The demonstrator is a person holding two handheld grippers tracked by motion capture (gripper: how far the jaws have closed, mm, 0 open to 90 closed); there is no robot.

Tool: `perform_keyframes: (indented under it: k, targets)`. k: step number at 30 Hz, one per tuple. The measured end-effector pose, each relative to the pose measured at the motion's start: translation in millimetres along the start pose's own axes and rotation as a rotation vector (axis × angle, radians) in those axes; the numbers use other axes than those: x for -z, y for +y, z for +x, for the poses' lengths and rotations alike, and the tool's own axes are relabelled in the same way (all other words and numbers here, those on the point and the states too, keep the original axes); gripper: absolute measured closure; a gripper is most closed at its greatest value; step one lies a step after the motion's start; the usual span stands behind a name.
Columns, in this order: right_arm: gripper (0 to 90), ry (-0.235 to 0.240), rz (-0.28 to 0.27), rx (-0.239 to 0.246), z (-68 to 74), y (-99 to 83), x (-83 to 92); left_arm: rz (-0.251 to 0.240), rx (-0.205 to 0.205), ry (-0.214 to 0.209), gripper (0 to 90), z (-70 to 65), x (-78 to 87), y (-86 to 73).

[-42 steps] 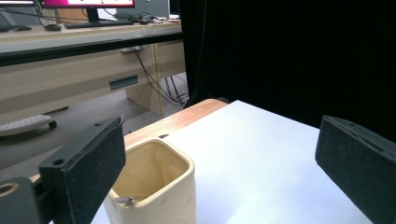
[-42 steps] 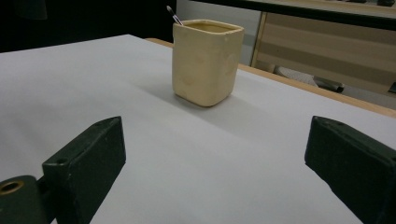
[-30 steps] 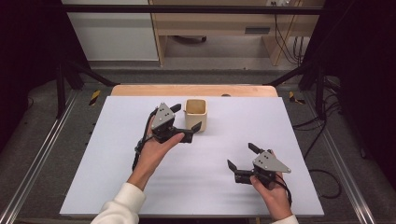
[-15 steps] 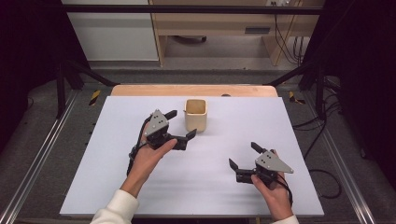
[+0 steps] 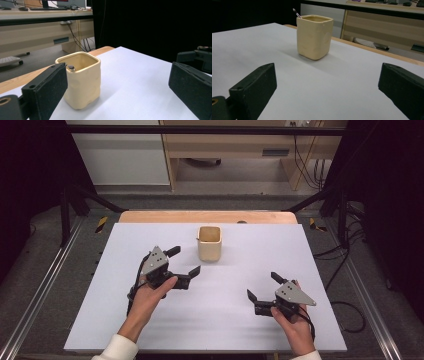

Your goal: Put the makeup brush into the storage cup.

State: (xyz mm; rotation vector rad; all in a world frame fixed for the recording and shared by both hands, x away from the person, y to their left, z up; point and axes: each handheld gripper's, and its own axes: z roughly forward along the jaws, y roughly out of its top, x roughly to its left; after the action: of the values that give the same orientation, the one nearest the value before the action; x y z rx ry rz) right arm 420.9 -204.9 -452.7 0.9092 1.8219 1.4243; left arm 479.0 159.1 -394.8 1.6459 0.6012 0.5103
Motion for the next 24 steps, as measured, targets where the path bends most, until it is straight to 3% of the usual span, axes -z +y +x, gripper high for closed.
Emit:
perform_keyframes:
  k: [12,24]
  targets:
    - [1.9,-0.008,0.000,0.014,-0.4,-0.1,0.8,0.014,-0.047,-0.003,1.4,-6.3,23.4,-4.2]
    - [2.1,-0.009,-0.004,0.020,-0.1,-0.6,1.0,-0.006,-0.051,0.037,1.3,2.6,59.6,-6.4]
